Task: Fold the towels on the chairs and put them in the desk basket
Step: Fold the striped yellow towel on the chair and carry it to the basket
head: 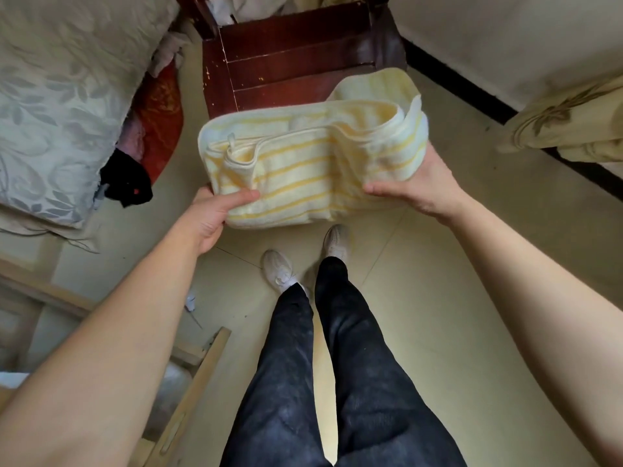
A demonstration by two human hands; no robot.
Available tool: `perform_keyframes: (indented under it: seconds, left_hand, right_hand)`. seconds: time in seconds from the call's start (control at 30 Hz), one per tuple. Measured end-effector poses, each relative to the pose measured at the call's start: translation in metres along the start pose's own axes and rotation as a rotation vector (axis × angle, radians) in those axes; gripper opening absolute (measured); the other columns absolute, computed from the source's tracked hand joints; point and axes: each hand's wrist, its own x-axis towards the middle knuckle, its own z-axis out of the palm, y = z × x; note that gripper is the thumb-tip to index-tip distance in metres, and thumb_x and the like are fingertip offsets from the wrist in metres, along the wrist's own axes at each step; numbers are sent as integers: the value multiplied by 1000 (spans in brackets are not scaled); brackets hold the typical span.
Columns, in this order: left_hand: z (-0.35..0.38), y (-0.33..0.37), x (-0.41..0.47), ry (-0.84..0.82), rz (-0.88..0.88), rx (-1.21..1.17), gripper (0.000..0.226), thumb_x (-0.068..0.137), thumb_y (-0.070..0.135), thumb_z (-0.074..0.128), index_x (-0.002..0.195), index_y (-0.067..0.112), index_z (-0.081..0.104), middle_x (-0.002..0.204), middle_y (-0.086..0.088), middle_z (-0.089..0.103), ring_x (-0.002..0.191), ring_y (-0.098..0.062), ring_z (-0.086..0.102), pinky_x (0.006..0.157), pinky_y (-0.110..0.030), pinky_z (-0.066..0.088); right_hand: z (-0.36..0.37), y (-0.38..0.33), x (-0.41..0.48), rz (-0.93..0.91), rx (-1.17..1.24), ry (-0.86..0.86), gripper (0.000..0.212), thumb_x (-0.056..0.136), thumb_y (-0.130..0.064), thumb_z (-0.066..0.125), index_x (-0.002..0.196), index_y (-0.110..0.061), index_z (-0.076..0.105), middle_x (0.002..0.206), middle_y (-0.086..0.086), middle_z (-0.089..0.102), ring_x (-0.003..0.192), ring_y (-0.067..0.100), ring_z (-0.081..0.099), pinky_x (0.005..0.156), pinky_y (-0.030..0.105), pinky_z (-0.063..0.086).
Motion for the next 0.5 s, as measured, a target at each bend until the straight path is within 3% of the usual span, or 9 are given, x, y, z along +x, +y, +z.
perform_keyframes:
  seconds: [0.07,0.17,0.27,0.5]
  left_hand:
    - [1,2,-4,-50,-14,11,96,48,27,97,133,7,55,119,-3,71,112,-14,66,104,-36,46]
    - [7,17,-3,-32,12,-13,70,66,21,87,129,9,60,117,-4,72,110,-14,68,105,-40,47]
    - [12,39,1,-31,61,-38,57,77,18,81,129,11,61,118,-5,71,111,-17,68,103,-42,49]
    - [16,47,1,-8,94,12,47,78,28,81,121,18,64,112,0,74,105,-12,70,98,-37,53]
  right_hand:
    - [-3,-4,0,87,-61,-74,74,63,-34,95,129,-29,62,123,-15,68,117,2,61,109,36,46]
    - [-16,-10,5,143,41,-1,55,64,-29,94,115,-32,71,115,-16,72,109,1,65,104,34,50]
    - [-28,-20,16,155,140,30,55,62,-27,94,113,-26,73,114,-12,74,109,6,68,103,37,52]
    - [-28,-20,18,137,229,-37,61,65,-24,92,121,-20,69,118,-5,73,113,14,68,105,41,50]
